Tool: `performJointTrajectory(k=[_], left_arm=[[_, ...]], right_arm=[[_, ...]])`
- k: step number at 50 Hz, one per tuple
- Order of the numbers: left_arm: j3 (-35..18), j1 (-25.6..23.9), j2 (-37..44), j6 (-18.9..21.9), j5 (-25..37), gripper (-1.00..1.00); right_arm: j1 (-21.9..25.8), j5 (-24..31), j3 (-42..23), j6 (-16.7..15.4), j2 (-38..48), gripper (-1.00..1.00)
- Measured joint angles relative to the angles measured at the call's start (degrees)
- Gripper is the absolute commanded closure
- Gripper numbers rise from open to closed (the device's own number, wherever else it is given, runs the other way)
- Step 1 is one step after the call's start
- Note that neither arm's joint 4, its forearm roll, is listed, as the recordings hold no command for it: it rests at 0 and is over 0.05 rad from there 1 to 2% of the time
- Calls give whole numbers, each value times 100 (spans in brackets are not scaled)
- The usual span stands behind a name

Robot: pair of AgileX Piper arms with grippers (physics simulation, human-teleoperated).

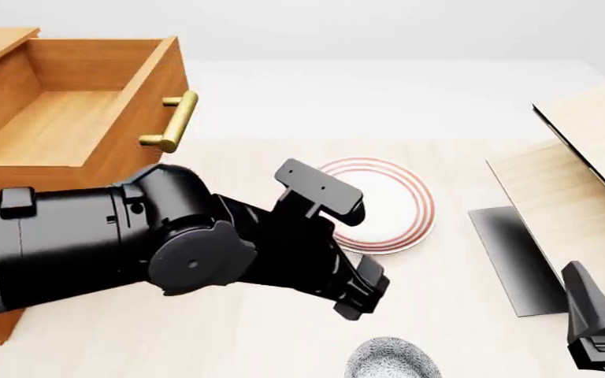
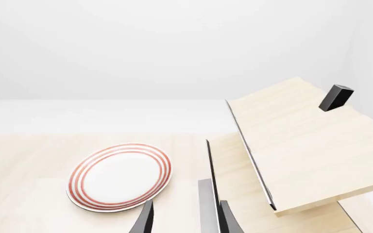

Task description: Open the top drawer of the cabinet and put the bowl in it.

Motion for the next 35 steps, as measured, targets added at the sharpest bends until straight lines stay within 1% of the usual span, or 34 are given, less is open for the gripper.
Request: performJointTrajectory(k=[20, 35], left_arm=[[158, -245, 485, -295, -535, -100], [356, -313, 666, -441, -839, -100]], right_arm=[[-1, 0, 0, 1, 1, -100], [0, 0, 0, 1, 0, -100]])
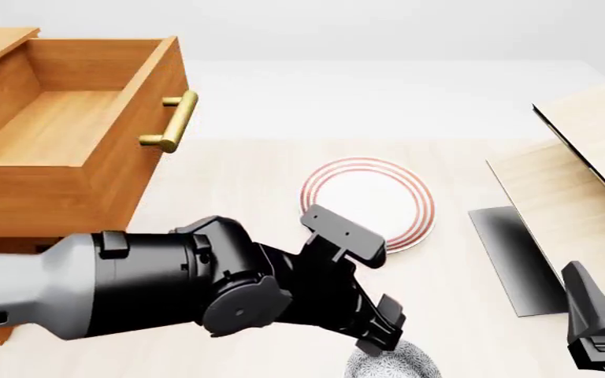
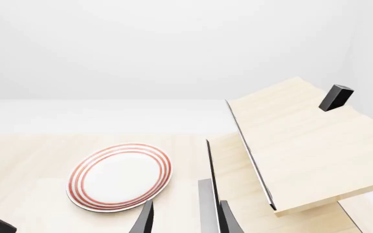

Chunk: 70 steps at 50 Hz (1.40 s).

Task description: Open the top drawer of the cabinet and put the bowl in it.

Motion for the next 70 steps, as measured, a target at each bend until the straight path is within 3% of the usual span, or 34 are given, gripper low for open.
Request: performJointTrajectory(k=[70], left_arm=[[796, -249, 728, -697, -1428, -100]], right_arm=[[-1, 0, 0, 0, 0, -100]])
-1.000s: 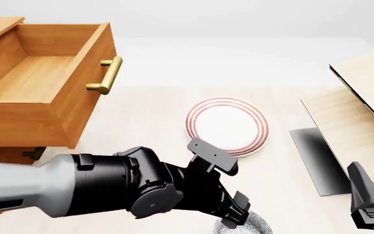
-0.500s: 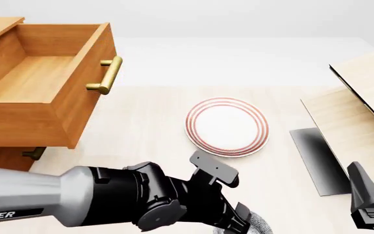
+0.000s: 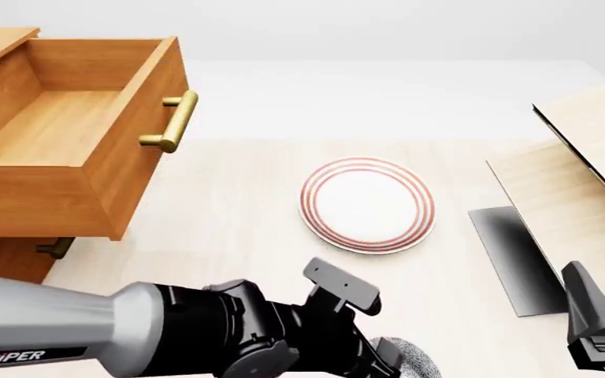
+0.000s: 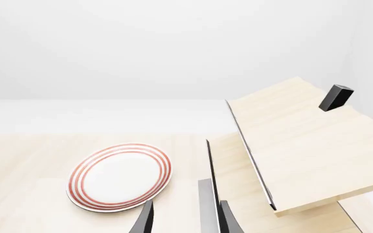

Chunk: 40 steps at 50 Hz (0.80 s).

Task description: Open the top drawer of the cabinet and put the bowl in it.

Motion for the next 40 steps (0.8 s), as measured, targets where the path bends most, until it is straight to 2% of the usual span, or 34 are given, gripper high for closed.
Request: performJointTrajectory(k=[40], left_arm=[[468, -103, 443, -418, -955, -100]], right_arm=[[-1, 0, 0, 1, 0, -100]])
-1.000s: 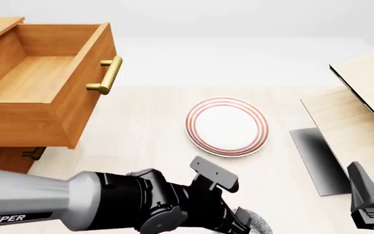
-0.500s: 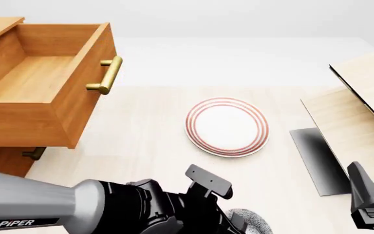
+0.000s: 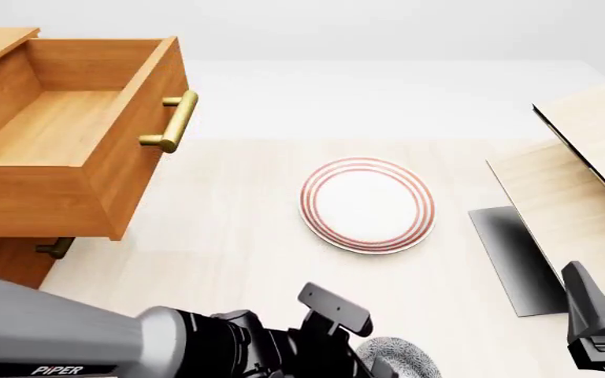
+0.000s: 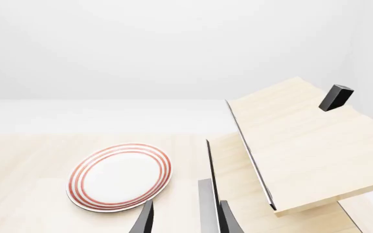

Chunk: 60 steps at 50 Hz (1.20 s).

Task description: Open the top drawer of the cabinet and put the bowl in it.

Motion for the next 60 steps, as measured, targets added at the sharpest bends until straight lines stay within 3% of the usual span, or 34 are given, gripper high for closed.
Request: performJointTrajectory(k=[24, 25, 39, 60], left_arm=[[206, -54, 203, -50, -476, -100], [212, -54, 203, -39, -489, 100], [255, -54, 216, -277, -672, 100], [211, 170, -298, -44, -233, 100]], right_arm=[[1, 0, 0, -1, -1, -100], [1, 0, 0, -1, -1, -100], [-1, 0, 0, 0, 0, -100], [0, 0, 0, -1, -1, -100]])
